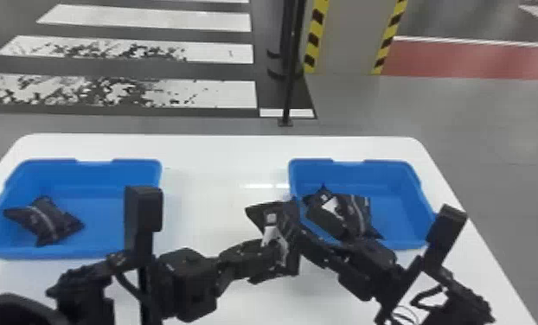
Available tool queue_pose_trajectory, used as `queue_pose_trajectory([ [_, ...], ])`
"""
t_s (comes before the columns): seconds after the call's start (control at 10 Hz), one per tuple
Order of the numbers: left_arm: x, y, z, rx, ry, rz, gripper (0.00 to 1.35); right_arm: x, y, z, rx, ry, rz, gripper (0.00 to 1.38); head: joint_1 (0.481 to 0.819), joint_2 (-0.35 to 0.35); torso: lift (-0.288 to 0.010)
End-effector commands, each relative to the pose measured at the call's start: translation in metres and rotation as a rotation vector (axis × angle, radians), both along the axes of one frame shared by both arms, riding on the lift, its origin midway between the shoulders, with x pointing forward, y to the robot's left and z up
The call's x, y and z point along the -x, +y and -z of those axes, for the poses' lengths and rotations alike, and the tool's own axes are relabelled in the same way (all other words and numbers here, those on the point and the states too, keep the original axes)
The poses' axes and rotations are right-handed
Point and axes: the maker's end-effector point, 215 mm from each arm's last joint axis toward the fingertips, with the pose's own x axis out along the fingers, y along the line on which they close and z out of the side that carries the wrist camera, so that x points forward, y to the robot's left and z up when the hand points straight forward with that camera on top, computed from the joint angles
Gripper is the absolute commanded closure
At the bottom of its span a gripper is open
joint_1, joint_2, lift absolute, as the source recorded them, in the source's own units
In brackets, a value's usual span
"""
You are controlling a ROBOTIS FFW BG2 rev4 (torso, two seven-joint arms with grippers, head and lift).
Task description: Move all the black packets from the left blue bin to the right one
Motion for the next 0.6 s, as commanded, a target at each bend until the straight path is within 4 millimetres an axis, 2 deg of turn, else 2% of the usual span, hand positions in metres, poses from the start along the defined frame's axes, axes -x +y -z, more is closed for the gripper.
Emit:
queue_pose_trajectory([
  [0.0, 0.005, -0.007, 0.002, 0.012, 0.016, 0.018, 1.2, -0.001, 0.006, -0.003, -0.02, 0.001, -0.013, 0.27, 0.695, -0.108, -0.14],
  [0.1, 0.004, -0.006, 0.001, 0.014, 0.013, 0.016, 1.2, 0.001, 0.009, 0.003, -0.04, 0.032, -0.026, 0.59, 0.695, -0.113, -0.14],
  [0.2, 0.004, -0.005, 0.001, 0.016, 0.013, 0.013, 1.2, 0.001, 0.01, 0.007, -0.051, 0.044, -0.026, 0.99, 0.695, -0.11, -0.14],
  [0.3, 0.003, -0.005, 0.0, 0.019, 0.011, 0.01, 1.2, 0.001, 0.01, 0.009, -0.06, 0.053, -0.025, 1.23, 0.695, -0.107, -0.14],
  [0.5, 0.003, -0.005, -0.003, 0.029, 0.006, 0.011, 1.2, -0.001, 0.008, 0.004, -0.067, 0.038, -0.015, 1.27, 0.695, -0.105, -0.14],
])
